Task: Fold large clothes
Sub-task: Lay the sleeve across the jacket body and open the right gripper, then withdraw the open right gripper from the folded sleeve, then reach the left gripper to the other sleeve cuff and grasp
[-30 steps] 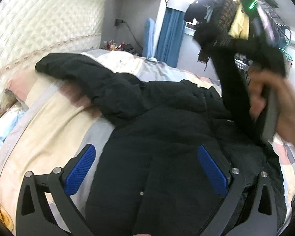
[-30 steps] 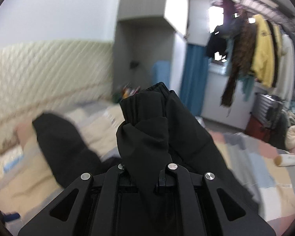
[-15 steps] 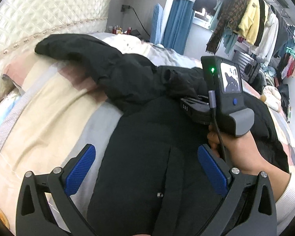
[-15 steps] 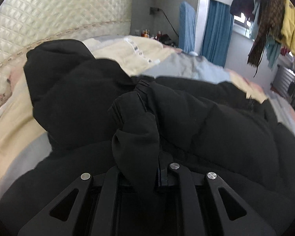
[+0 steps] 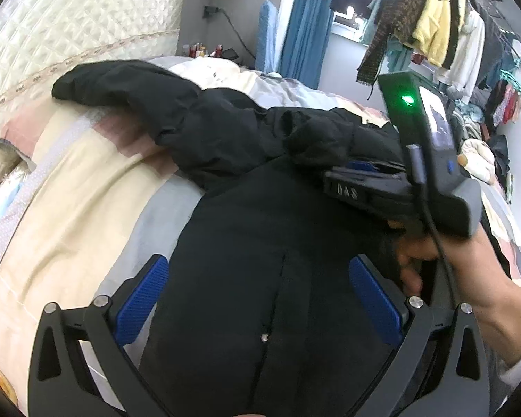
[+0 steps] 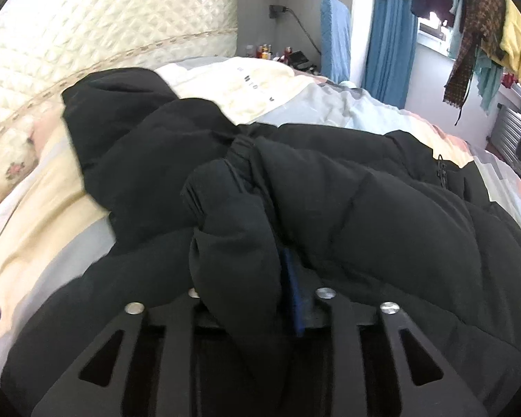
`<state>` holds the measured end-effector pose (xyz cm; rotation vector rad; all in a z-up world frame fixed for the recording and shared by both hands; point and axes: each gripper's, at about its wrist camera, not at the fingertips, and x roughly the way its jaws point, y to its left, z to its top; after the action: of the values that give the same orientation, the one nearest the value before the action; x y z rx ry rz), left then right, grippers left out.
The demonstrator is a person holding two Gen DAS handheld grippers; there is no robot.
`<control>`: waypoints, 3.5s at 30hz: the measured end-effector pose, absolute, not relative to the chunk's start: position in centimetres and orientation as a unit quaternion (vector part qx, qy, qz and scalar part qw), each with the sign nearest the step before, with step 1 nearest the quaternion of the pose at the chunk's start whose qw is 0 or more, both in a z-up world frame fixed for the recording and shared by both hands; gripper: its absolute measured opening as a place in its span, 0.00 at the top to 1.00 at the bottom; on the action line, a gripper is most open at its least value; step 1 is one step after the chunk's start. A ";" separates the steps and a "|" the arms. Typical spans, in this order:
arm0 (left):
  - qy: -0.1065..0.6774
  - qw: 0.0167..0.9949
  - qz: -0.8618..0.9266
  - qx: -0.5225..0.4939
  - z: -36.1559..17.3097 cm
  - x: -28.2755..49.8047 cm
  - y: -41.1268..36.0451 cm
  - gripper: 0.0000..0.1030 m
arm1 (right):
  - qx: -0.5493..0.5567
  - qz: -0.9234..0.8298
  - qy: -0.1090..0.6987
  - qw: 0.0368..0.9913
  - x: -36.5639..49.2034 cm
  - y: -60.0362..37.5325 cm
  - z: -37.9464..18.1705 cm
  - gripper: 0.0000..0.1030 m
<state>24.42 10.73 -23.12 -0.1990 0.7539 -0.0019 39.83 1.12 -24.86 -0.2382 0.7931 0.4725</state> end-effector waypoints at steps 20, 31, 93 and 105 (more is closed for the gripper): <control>0.333 0.937 -0.052 -0.089 -21.9 23.6 5.3 0.00 | -0.037 0.047 0.323 0.944 33.1 -24.6 -21.1 0.27; 0.343 0.937 -0.040 -0.059 -23.0 24.4 3.3 0.00 | 0.001 -0.029 0.362 0.932 34.0 -31.7 -26.4 0.18; 0.277 0.956 -0.075 -0.053 -14.0 13.7 -0.5 0.00 | 0.049 0.071 0.240 0.967 14.6 -25.0 -12.5 0.02; 0.265 0.959 -0.077 -0.070 -12.6 9.7 0.2 0.00 | 0.039 0.092 0.248 0.964 7.5 -22.6 -13.3 0.00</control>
<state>9.71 0.22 -12.60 -0.1412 0.5366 -0.1560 7.54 -22.58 -13.31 0.0787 0.5016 0.1857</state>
